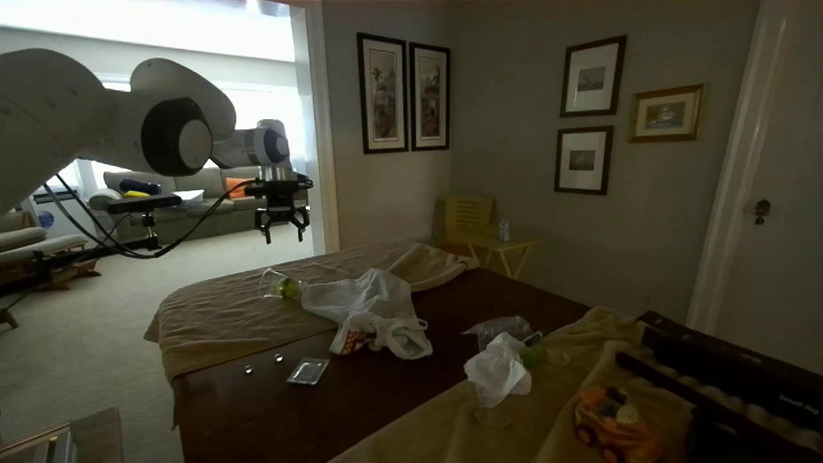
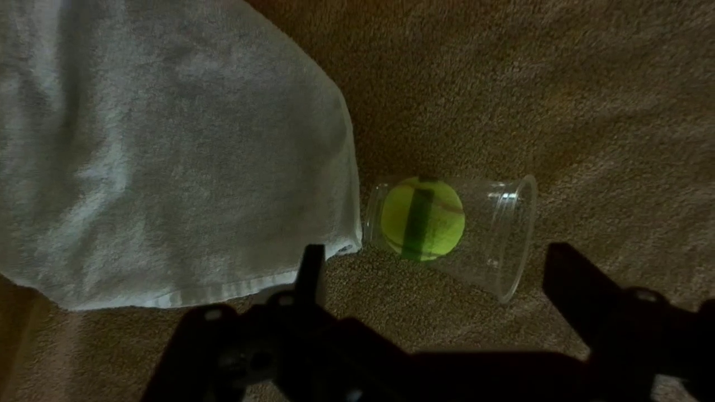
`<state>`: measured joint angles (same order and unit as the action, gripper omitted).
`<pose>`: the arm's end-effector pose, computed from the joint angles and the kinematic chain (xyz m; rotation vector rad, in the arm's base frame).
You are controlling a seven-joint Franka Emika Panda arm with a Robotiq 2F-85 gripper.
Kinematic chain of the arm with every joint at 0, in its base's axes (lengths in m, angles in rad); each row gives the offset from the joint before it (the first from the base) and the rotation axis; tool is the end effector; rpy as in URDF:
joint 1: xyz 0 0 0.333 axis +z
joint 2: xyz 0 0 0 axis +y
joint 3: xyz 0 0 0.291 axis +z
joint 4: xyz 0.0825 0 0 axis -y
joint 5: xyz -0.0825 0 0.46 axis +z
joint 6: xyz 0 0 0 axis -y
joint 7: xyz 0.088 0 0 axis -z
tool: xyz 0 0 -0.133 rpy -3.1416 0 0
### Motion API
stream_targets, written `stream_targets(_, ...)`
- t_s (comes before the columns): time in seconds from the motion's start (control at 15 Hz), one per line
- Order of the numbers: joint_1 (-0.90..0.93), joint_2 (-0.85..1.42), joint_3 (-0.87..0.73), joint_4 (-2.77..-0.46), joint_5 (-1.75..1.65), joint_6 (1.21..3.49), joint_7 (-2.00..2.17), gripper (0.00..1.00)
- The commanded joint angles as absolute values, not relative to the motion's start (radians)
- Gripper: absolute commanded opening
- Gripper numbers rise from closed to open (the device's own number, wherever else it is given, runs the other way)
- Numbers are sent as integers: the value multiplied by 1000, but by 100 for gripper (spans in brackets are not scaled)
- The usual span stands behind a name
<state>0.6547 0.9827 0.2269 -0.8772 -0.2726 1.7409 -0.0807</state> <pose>0.5963 0.5722 0.2410 2.7085 1.3637 -0.1017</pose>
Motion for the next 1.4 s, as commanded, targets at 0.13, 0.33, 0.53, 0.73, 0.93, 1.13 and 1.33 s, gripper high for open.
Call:
stream_targets(0.13,684,1094,230,-670,-274,1565,-181,100)
stream_targets(0.33,700,1111,210,-644,-233,1598,-258,100)
stream_targets(0.53,683,1079,229,-703,-234,1635,-247,100)
stream_targets(0.73,682,1090,231,-673,-223,1636,-267,100)
stream_targets(0.93,682,1085,230,-686,-222,1628,-258,100)
stream_targets(1.13,693,1109,229,-670,-226,1612,-270,100)
stream_targets(1.33,711,1147,223,-637,-237,1613,-270,100)
